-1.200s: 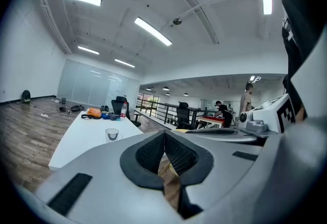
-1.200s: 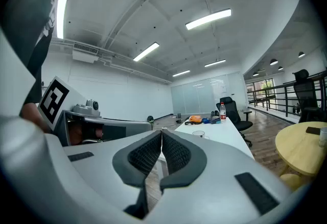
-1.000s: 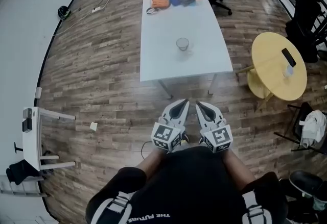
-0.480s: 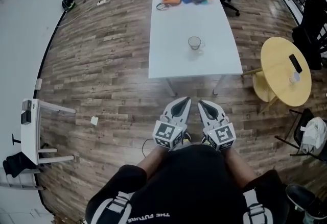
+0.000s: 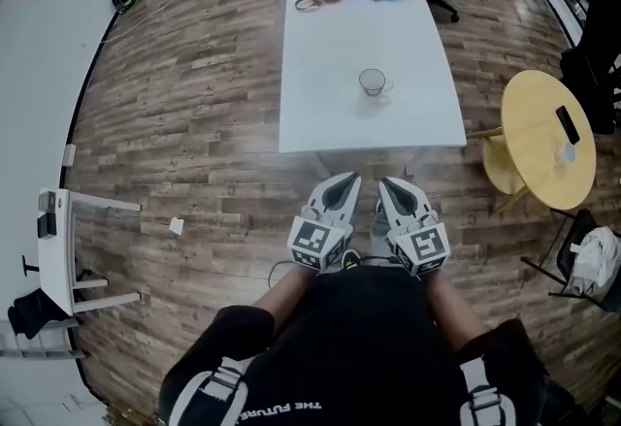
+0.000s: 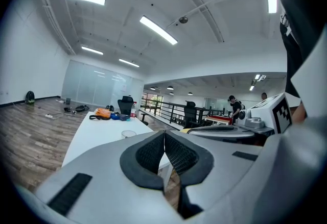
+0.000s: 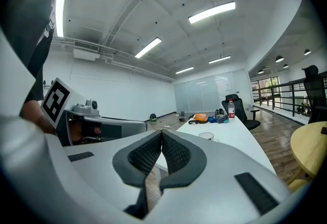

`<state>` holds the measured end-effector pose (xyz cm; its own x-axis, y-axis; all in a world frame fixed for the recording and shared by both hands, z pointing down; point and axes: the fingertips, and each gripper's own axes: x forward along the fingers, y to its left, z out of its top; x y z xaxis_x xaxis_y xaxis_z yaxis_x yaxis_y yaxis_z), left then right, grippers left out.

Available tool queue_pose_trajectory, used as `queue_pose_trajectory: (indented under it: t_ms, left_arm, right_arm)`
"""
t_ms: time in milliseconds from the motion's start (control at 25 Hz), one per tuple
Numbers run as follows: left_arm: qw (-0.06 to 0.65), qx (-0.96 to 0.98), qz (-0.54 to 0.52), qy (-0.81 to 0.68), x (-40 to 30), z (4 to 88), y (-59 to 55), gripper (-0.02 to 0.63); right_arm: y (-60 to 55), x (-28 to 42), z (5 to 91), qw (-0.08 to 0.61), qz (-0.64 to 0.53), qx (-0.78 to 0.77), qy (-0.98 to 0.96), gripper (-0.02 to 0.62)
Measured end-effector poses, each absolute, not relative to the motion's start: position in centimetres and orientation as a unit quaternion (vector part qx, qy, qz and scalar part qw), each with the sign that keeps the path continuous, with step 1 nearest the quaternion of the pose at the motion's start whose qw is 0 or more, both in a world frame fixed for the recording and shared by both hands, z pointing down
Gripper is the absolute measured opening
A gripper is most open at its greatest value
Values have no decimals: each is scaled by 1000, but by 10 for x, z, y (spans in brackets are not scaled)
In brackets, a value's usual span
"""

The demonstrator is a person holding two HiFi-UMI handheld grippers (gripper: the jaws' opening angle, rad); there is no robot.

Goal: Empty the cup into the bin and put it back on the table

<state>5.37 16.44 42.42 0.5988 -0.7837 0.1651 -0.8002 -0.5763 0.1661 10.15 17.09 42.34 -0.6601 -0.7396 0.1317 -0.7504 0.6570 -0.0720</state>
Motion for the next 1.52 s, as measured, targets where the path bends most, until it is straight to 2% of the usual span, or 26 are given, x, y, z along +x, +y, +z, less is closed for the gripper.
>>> queue_pose_trajectory:
  t_ms: [440,760,800,880,920,1120,1240,1520]
  left_arm:
    - [102,877,65,-465,86,452,0,21]
    - [113,863,113,-479,88,487,-71,27]
    - [113,862,120,-479,87,494,-78,56]
    - [124,862,130,-474,85,510,-93,248]
    - [129,862,134,-471,83,518,-100,292]
    - [134,875,170,-433,79,568,-125,351]
    - [140,885,162,-413,78,590,-143,362]
    - [121,917,142,-353,88,623,-170,362]
  right_arm:
    - [-4,151,439,55,45,408,-910,17]
    - [-89,171,473,77,72,409,-906,17]
    - [-94,171,479,84,77,410,-905,18]
    - [-105,170,492,103,84,410,-902,18]
    - [-109,168,498,115,87,409,-901,18]
    - [-131,161,539,160,106,411,-891,34]
    - [-153,156,574,180,125,409,-886,153]
    - [-201,146,629,206,120,423,-874,155]
